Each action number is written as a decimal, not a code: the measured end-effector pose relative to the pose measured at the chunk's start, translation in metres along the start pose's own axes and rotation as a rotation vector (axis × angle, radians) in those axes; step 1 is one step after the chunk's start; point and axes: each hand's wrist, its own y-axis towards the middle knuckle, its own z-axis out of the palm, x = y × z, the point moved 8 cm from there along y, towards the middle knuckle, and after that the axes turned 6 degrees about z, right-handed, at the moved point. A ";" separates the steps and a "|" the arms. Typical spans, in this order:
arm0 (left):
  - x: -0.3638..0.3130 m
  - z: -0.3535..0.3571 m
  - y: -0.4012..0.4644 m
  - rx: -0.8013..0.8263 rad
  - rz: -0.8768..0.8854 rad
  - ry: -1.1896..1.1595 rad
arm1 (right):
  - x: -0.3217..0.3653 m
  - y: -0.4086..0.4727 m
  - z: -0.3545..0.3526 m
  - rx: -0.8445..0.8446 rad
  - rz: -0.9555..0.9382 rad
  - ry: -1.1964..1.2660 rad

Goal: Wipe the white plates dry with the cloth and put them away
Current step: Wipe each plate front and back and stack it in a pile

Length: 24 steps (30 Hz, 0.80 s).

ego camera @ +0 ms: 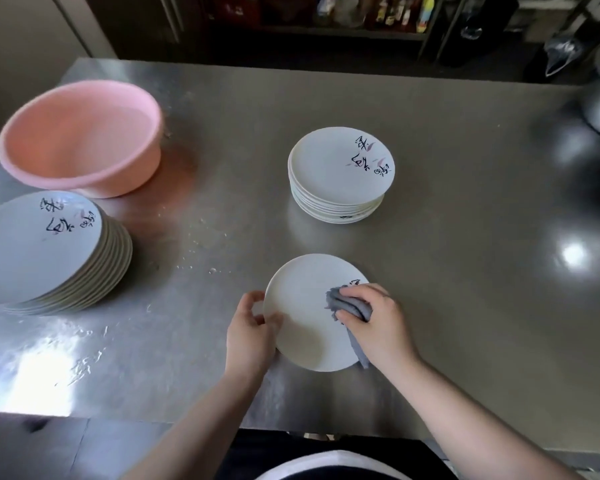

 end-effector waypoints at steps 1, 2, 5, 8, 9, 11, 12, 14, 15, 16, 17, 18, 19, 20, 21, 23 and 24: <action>-0.003 -0.002 0.002 0.015 0.024 0.052 | 0.000 -0.002 0.003 0.018 -0.017 -0.076; -0.004 -0.004 0.005 0.028 0.038 0.093 | 0.002 -0.004 0.005 0.022 -0.045 -0.152; -0.005 -0.009 0.012 0.077 0.056 0.165 | 0.011 -0.003 0.006 -0.010 -0.146 -0.360; -0.006 -0.012 0.015 0.105 0.093 0.267 | 0.016 0.012 0.015 0.020 -0.089 -0.392; -0.006 -0.013 0.015 0.106 0.097 0.258 | 0.021 0.017 0.022 0.033 -0.089 -0.383; -0.003 -0.013 0.015 0.108 0.089 0.200 | 0.036 0.024 0.037 0.050 -0.167 -0.391; -0.002 -0.013 0.015 0.107 0.081 0.166 | 0.045 0.023 0.045 0.079 -0.222 -0.393; 0.000 -0.012 0.013 0.099 0.081 0.117 | 0.056 0.011 0.064 0.213 -0.347 -0.395; 0.001 -0.012 0.011 0.094 0.084 0.101 | 0.058 -0.001 0.071 0.297 -0.404 -0.390; 0.002 -0.012 0.011 0.085 0.084 0.089 | 0.057 -0.013 0.074 0.372 -0.445 -0.383; 0.002 -0.012 0.011 0.076 0.082 0.080 | 0.053 -0.022 0.072 0.425 -0.468 -0.384; 0.002 -0.012 0.011 0.072 0.075 0.071 | 0.047 -0.026 0.066 0.447 -0.465 -0.389; 0.003 -0.011 0.012 0.073 0.067 0.066 | 0.040 -0.025 0.057 0.438 -0.441 -0.393; 0.003 -0.011 0.013 0.077 0.061 0.065 | 0.034 -0.020 0.047 0.406 -0.400 -0.394; 0.002 -0.011 0.014 0.085 0.056 0.073 | 0.029 -0.013 0.038 0.359 -0.350 -0.393; 0.002 -0.011 0.015 0.115 0.052 0.127 | 0.024 -0.001 0.026 0.271 -0.267 -0.406; 0.002 -0.011 0.016 0.141 0.052 0.177 | 0.024 0.001 0.027 0.254 -0.243 -0.412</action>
